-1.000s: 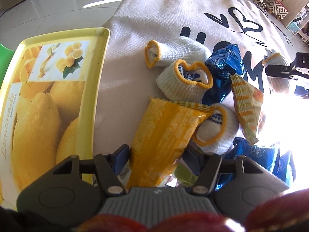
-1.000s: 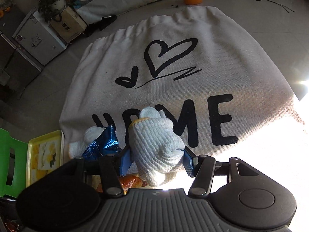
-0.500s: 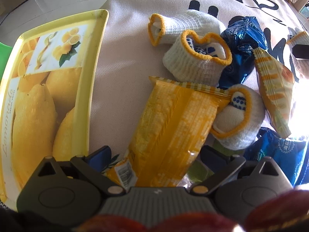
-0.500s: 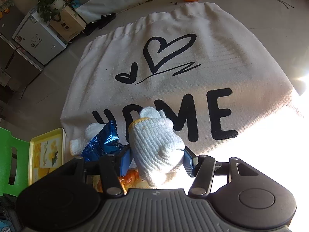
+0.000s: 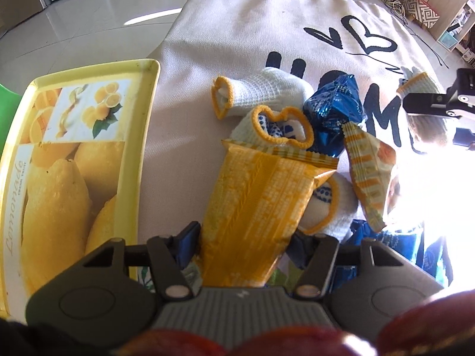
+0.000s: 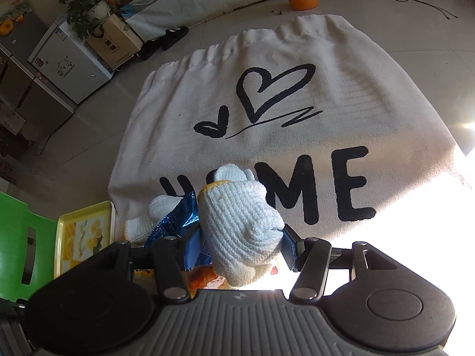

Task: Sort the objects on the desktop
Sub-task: 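Carry white glove in right gripper and yellow package in left gripper to lemon tray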

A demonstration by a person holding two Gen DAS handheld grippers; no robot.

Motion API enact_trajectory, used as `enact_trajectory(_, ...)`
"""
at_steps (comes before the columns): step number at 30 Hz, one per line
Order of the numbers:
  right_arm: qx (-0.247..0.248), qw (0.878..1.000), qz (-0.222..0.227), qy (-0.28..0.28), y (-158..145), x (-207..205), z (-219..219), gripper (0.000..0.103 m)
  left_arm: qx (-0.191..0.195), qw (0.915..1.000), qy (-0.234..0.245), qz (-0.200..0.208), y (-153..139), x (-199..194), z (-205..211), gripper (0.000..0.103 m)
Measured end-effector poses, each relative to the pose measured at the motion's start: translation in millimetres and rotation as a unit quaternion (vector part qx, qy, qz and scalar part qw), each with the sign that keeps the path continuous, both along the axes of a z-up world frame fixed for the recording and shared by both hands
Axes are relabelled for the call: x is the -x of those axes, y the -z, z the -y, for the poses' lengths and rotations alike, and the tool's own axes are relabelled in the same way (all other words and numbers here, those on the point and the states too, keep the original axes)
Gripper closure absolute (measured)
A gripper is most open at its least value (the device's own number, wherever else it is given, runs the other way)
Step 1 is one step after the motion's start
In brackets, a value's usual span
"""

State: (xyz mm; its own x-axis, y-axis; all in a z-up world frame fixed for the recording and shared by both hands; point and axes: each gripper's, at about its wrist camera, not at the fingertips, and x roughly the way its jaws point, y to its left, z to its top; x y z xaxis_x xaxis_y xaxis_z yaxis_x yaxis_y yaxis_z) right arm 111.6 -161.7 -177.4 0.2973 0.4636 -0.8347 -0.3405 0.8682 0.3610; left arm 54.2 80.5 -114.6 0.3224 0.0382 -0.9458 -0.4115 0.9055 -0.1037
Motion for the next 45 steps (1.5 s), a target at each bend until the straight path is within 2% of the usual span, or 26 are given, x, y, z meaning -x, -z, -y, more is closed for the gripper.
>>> enact_trajectory(4,-0.015,1.000,0.004,-0.020,-6.8,6.0,-11.8,0.048,0.003,0.9997,-0.011,0.021,-14.9,1.3,-7.7,0.044)
enact_trajectory(10,-0.037,0.997,0.017,-0.060,-15.5,20.0,-37.0,0.048,-0.007,0.9980,-0.051,0.037,-28.0,6.8,-31.8,0.044)
enact_trajectory(17,-0.051,0.995,0.017,-0.088,-16.8,32.3,-65.6,0.048,-0.017,0.9937,-0.102,0.043,-35.9,16.2,-57.3,0.044)
enact_trajectory(27,-0.051,0.990,0.028,-0.129,-15.4,51.2,-103.7,0.048,-0.025,0.9884,-0.144,0.043,-39.6,30.0,-82.6,0.044)
enact_trajectory(38,-0.076,0.977,0.015,-0.197,-10.2,79.0,-152.9,0.047,-0.040,0.9740,-0.220,0.036,-41.8,54.8,-121.2,0.044)
enact_trajectory(45,-0.070,0.975,0.005,-0.212,2.7,90.9,-176.5,0.047,-0.046,0.9660,-0.253,0.029,-40.4,70.0,-139.9,0.044)
